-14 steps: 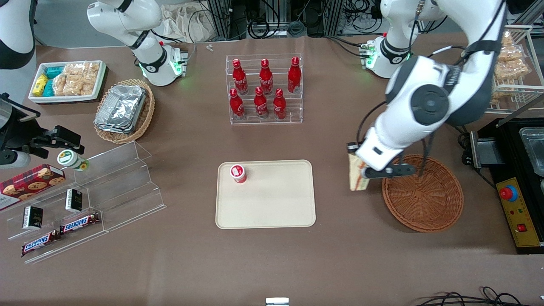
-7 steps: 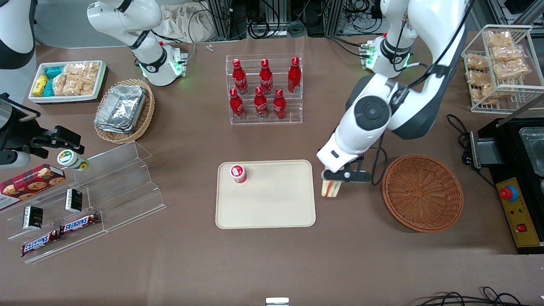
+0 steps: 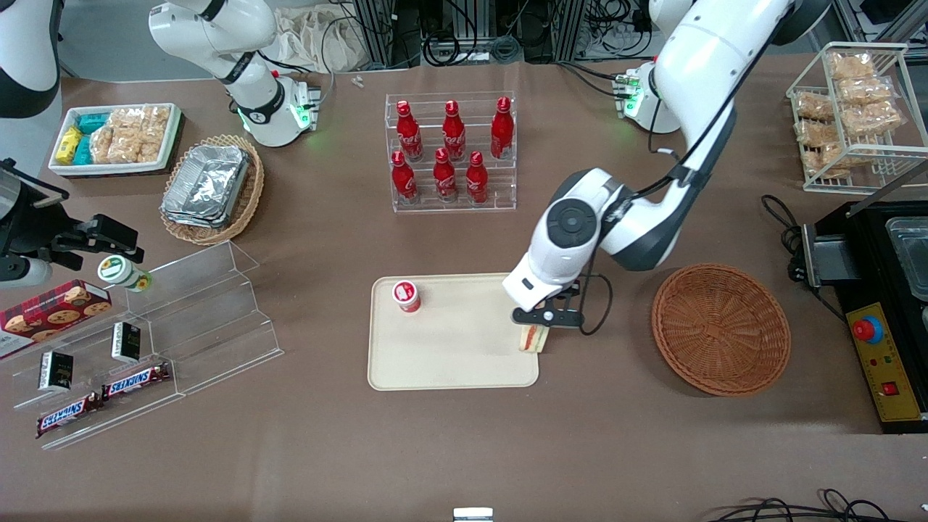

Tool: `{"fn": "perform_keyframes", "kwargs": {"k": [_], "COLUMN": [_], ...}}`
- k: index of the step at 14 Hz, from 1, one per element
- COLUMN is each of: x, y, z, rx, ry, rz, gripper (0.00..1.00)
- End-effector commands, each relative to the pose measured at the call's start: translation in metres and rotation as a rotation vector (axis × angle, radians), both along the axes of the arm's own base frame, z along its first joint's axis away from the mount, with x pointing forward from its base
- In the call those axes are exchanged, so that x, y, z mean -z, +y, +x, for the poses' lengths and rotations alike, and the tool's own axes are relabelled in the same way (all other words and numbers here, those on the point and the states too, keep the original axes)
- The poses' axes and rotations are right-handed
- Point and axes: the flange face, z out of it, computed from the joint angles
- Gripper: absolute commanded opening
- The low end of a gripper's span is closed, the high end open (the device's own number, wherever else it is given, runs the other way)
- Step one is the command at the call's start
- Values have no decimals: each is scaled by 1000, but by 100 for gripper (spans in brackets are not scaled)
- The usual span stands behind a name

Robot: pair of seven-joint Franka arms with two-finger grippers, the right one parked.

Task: Place sandwich from basket to tray
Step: 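Lower the sandwich onto the tray and open the left gripper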

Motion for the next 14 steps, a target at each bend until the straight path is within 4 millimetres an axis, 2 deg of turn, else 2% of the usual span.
{"fn": "perform_keyframes", "kwargs": {"k": [1,4,5,6,7,9,11,12,13,14], "x": [24,41,47,47,47,47,36,15,-17,-46], "y": [-17,-29,-30,-30,-30,-29,-26,-24,-18,-2], "z": [8,4,4,8,9,10,15,26,42,54], "rx": [-54,-49,-48,-50,-35,-12,-23,-43,-80,-113], "ry": [-46,-57,-55,-64,-82,-104,-113,-130,-134,-132], "rz": [-2,-31,-35,-45,-36,-17,-9,-4,9,32], "gripper": [0,0,26,72,100,100,100,100,100,100]}}
